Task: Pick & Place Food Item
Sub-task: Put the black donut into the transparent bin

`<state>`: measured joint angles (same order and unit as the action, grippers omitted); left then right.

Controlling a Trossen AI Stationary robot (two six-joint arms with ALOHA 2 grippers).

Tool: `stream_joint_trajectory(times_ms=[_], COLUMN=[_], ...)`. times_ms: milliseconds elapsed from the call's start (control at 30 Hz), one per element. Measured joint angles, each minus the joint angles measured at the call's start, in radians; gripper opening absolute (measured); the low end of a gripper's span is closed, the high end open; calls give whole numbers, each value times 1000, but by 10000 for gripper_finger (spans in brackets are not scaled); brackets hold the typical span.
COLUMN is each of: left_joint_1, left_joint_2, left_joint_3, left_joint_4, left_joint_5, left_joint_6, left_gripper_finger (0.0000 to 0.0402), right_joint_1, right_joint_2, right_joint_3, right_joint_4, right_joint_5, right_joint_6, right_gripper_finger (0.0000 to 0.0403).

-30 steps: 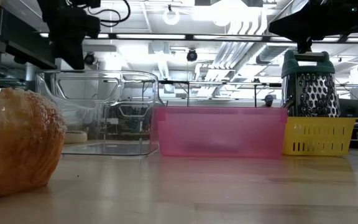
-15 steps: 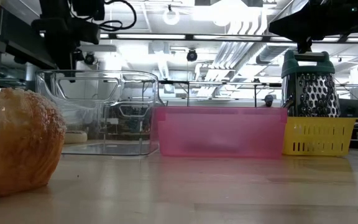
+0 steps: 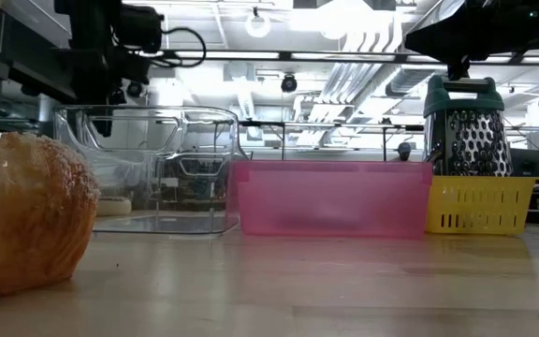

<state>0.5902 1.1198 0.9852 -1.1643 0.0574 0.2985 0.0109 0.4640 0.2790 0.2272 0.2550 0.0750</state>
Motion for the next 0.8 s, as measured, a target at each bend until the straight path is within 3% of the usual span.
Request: stream_joint_trajectory(times_ms=[133, 500, 800], left_joint_1=[29, 118, 168], left_joint_2=[43, 77, 77], left_joint_3=[0, -46, -159], left_joint_4=[-8, 28, 151], left_joint_5=[0, 48, 98], left_joint_6=[1, 42, 101], left_gripper_finger=[112, 185, 192], right_joint_1=[0, 0, 0], right_joint_2=[0, 0, 0], right_joint_3=[0, 0, 0], right_joint_4=[0, 0, 0], right_joint_5=[0, 0, 0], right_joint_6=[0, 0, 0], right_gripper_finger=[44, 44, 44])
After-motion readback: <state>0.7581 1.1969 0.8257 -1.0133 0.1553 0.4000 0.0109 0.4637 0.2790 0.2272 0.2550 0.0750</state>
